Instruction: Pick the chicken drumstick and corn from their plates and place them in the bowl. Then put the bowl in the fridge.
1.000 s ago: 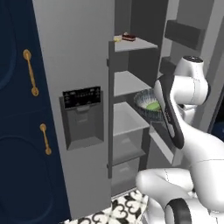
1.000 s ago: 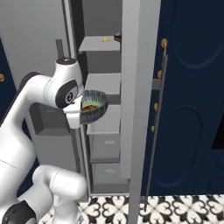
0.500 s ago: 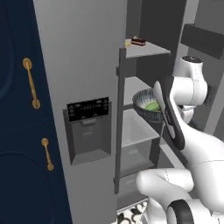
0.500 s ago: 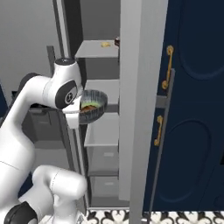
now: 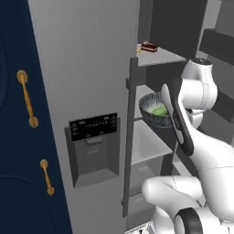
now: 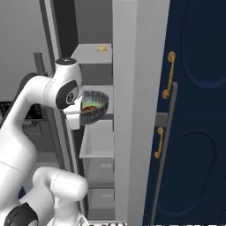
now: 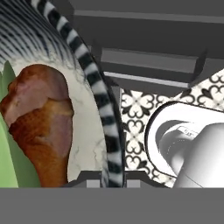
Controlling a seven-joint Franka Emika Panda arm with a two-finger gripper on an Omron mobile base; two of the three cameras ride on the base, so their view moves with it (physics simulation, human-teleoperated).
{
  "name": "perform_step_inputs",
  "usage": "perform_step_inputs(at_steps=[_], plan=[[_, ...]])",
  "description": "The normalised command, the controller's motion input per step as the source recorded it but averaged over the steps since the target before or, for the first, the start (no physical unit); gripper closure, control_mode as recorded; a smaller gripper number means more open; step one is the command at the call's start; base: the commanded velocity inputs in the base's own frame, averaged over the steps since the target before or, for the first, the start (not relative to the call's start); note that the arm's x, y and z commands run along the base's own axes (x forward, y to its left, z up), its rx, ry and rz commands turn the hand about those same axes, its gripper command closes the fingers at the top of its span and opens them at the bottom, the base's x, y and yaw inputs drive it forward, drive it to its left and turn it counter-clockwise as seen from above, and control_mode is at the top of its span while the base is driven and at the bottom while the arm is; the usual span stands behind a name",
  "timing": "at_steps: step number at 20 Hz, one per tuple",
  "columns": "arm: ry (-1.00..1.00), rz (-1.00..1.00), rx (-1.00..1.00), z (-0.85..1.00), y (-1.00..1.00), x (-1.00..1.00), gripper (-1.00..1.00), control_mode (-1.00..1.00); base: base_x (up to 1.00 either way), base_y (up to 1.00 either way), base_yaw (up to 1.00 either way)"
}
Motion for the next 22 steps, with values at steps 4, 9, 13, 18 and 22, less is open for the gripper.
perform_step_inputs(at_steps=[4, 9, 13, 18, 22], plan=[[0.0, 0.0, 0.0, 0.0, 0.0, 0.0, 1.0, 1.0, 0.35, -0.28, 0.0], [0.0, 0.0, 0.0, 0.0, 0.0, 0.0, 1.0, 1.0, 0.47, -0.16, 0.0], [0.0, 0.0, 0.0, 0.0, 0.0, 0.0, 1.0, 1.0, 0.13, -0.18, 0.0], [-0.07, 0.0, 0.1, -0.05, -0.16, 0.33, 1.0, -1.0, 0.03, -0.1, 0.0], [-0.21, 0.03, 0.03, -0.33, -0.03, 0.56, 1.0, -1.0, 0.0, 0.0, 0.0]])
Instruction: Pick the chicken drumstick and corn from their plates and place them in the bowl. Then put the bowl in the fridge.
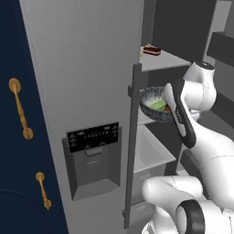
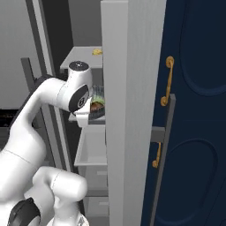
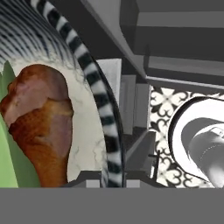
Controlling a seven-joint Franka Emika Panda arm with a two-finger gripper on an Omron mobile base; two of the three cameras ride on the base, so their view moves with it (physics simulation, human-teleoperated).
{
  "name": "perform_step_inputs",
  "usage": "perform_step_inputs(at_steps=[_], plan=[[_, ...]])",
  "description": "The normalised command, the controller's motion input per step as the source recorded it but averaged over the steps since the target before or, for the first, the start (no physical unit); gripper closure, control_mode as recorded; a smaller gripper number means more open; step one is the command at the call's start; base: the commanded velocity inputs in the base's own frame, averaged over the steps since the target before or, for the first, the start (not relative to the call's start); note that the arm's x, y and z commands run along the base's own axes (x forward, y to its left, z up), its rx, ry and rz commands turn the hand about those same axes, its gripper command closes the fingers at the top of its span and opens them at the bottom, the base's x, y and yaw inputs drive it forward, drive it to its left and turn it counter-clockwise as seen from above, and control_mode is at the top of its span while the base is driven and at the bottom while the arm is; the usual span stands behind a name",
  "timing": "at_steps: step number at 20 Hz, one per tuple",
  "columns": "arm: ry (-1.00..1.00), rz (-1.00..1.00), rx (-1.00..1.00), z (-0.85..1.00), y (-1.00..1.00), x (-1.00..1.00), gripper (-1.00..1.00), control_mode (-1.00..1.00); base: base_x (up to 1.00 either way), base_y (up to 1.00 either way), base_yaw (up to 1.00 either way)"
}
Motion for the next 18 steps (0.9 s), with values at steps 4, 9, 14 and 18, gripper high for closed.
perform_step_inputs(at_steps=[4, 9, 14, 18], plan=[[-0.04, 0.0, 0.0, -0.22, -0.05, 0.8, 1.0, -1.0, 0.0, 0.0, 0.0], [-0.01, 0.03, 0.04, -0.34, -0.11, 0.8, 1.0, -1.0, 0.0, 0.0, 0.0], [0.01, 0.02, 0.0, -0.34, -0.05, 0.81, 1.0, -1.0, 0.0, 0.0, 0.0], [0.01, 0.0, 0.0, -0.3, 0.0, 0.6, 1.0, -1.0, 0.0, 0.0, 0.0]])
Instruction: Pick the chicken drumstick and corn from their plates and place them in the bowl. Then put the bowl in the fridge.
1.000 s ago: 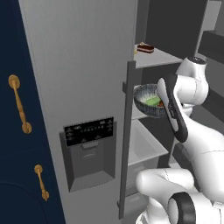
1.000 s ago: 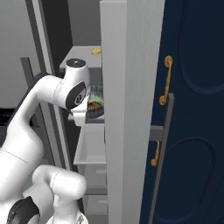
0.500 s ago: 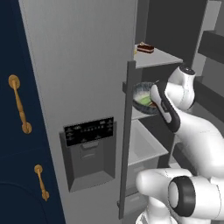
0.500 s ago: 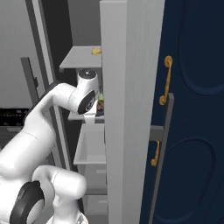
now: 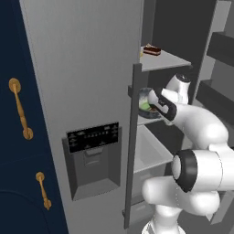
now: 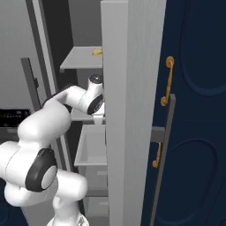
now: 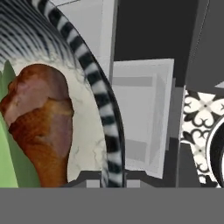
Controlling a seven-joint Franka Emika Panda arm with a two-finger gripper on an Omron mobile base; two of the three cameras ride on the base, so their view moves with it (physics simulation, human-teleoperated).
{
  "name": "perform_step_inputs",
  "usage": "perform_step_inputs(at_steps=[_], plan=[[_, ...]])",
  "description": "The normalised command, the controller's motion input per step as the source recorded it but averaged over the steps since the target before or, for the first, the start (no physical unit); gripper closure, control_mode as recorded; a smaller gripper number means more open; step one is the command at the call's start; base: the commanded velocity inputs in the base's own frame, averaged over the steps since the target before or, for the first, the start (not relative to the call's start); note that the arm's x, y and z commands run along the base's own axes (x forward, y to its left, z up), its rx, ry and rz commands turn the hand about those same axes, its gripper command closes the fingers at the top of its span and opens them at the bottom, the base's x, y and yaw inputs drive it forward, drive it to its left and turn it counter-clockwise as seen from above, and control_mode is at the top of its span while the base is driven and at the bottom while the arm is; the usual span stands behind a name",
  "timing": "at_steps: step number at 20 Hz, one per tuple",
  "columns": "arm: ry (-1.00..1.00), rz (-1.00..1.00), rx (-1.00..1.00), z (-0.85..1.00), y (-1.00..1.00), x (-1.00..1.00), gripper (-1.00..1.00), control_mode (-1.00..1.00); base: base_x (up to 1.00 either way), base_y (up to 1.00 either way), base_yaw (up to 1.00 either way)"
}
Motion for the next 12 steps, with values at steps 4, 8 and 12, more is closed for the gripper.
perform_step_inputs(at_steps=[4, 8, 12], plan=[[0.02, 0.0, 0.0, -0.44, 0.0, 0.49, 1.0, -1.0, 0.0, 0.0, 0.0], [0.02, 0.0, 0.0, -0.33, -0.01, 0.53, 1.0, -1.0, 0.0, 0.0, 0.0], [0.0, 0.0, 0.0, -0.19, 0.02, 0.34, -1.0, -1.0, 0.0, 0.0, 0.0]])
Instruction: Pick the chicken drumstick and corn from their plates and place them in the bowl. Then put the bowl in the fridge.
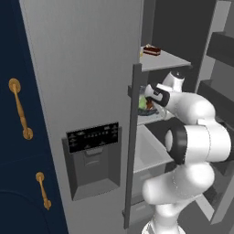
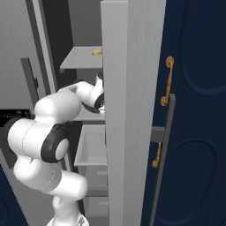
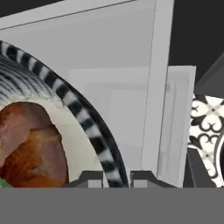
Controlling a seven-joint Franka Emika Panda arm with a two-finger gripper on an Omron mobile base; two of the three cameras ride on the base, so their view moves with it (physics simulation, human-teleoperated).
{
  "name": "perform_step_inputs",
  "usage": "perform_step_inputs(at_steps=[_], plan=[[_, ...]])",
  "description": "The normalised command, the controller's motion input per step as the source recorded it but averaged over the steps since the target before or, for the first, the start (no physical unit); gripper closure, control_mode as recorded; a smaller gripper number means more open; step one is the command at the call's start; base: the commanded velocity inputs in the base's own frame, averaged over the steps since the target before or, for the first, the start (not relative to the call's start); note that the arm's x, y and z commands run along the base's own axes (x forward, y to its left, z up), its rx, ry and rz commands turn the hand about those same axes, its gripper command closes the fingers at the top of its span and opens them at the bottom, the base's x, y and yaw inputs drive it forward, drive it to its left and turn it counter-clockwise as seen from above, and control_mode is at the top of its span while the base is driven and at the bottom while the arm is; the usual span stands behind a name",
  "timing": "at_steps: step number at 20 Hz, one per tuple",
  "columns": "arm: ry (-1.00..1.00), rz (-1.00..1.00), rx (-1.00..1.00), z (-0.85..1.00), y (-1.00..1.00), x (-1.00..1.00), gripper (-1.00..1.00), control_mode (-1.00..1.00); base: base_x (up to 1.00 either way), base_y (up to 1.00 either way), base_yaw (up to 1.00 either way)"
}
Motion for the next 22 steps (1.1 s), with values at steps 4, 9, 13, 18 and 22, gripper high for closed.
perform_step_inputs(at_steps=[4, 9, 13, 18, 22], plan=[[-0.07, 0.0, 0.0, 0.0, 0.04, -0.04, -1.0, -1.0, 0.0, 0.0, 0.0], [-0.35, 0.0, -0.06, 0.12, 0.32, -0.54, -1.0, -1.0, 0.0, 0.0, 0.0], [-0.31, 0.0, -0.04, 0.27, 0.32, -0.9, -1.0, -1.0, 0.0, 0.0, 0.0], [-0.23, 0.0, 0.0, 0.69, 0.07, -1.0, -1.0, -1.0, 0.0, 0.0, 0.0], [0.04, 0.0, 0.0, 0.91, 0.16, -1.0, -1.0, -1.0, 0.0, 0.0, 0.0]])
